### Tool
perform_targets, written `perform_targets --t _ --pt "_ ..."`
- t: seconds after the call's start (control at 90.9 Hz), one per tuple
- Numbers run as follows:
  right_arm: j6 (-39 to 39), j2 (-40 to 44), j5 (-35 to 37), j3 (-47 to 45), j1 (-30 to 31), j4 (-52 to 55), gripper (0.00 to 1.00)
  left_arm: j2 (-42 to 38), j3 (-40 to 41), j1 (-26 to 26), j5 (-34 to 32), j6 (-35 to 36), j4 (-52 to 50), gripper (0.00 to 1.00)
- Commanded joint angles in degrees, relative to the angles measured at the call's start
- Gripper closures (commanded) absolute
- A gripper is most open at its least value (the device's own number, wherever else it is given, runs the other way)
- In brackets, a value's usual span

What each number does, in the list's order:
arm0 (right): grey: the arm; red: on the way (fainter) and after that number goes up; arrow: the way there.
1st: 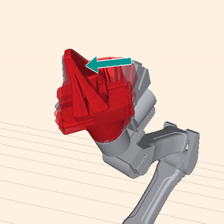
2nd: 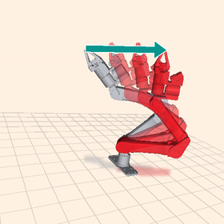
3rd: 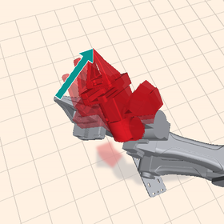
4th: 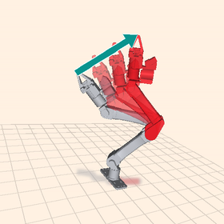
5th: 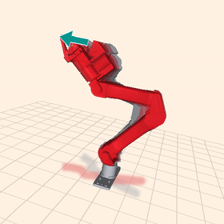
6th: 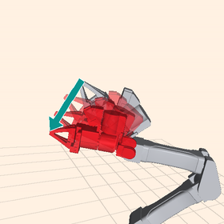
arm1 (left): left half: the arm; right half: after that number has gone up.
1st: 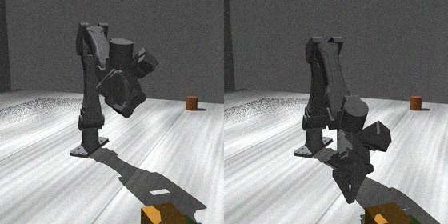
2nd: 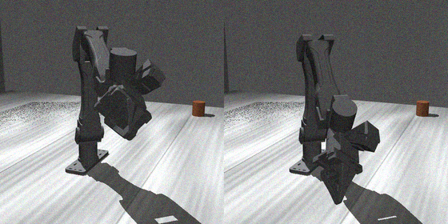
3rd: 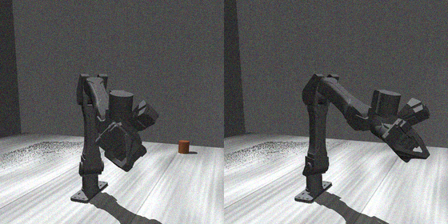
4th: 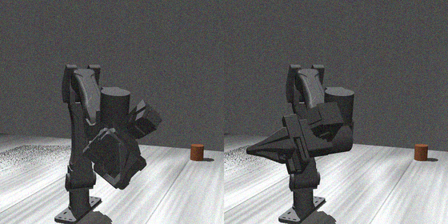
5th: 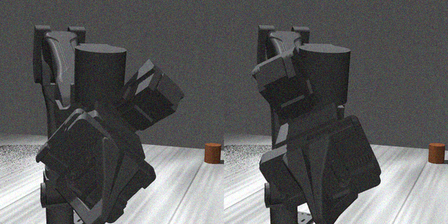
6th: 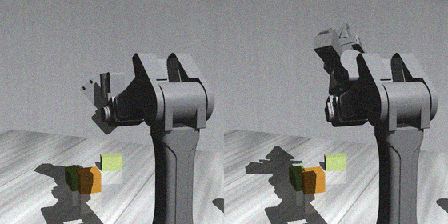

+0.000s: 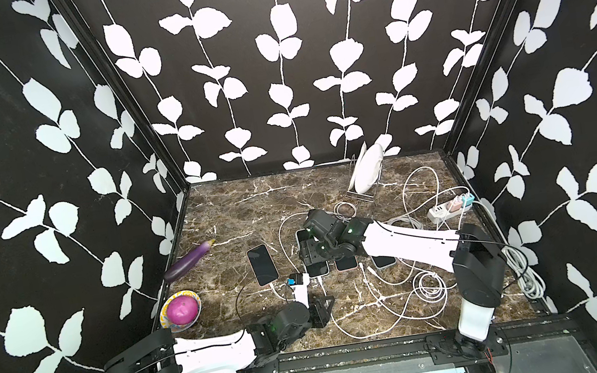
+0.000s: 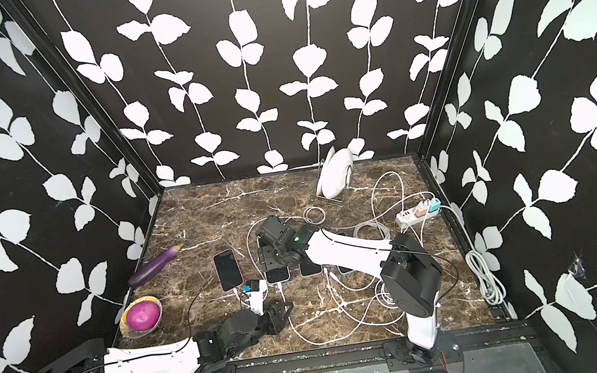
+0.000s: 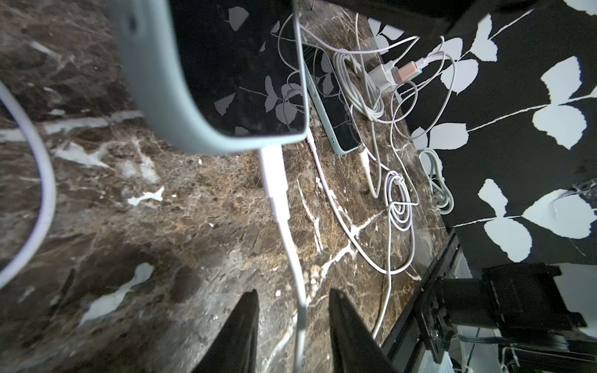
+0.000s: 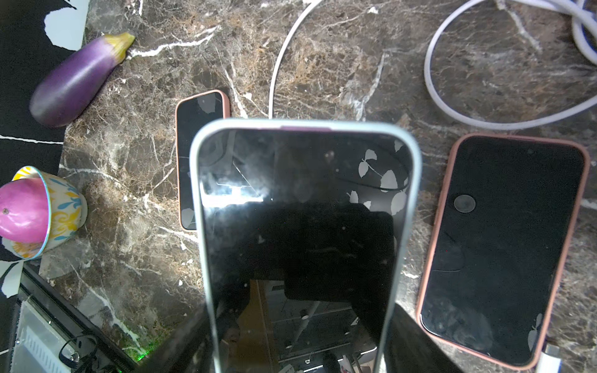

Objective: Unplug the charging cable from the phone
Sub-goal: Remove the charging cable from the phone.

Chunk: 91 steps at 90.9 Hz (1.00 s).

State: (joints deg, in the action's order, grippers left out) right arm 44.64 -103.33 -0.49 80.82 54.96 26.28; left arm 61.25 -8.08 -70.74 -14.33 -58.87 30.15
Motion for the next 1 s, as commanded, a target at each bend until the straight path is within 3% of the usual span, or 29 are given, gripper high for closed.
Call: perform_targets --t 0.0,0.374,0.605,0.99 --pt "0.53 2.08 0.14 0.09 -0.38 -3.23 1.00 -0.35 0.43 -0.28 -0.76 0.69 0.75 0.66" --pt "0.76 2.14 0.40 0.31 -0.36 -3.26 1.00 -0.35 -0.11 -0.27 -1.30 0.76 -0.61 0.80" --pt "0.85 2.07 0.77 0.17 -0.38 -3.61 1.00 -0.43 -0.79 -0.28 -1.48 0.79 -2.18 1.00" --pt "-0.35 1.68 2.85 3.65 -2.21 -1.95 1.00 -0.16 -2.05 -0.28 -1.42 1.50 -4.85 1.00"
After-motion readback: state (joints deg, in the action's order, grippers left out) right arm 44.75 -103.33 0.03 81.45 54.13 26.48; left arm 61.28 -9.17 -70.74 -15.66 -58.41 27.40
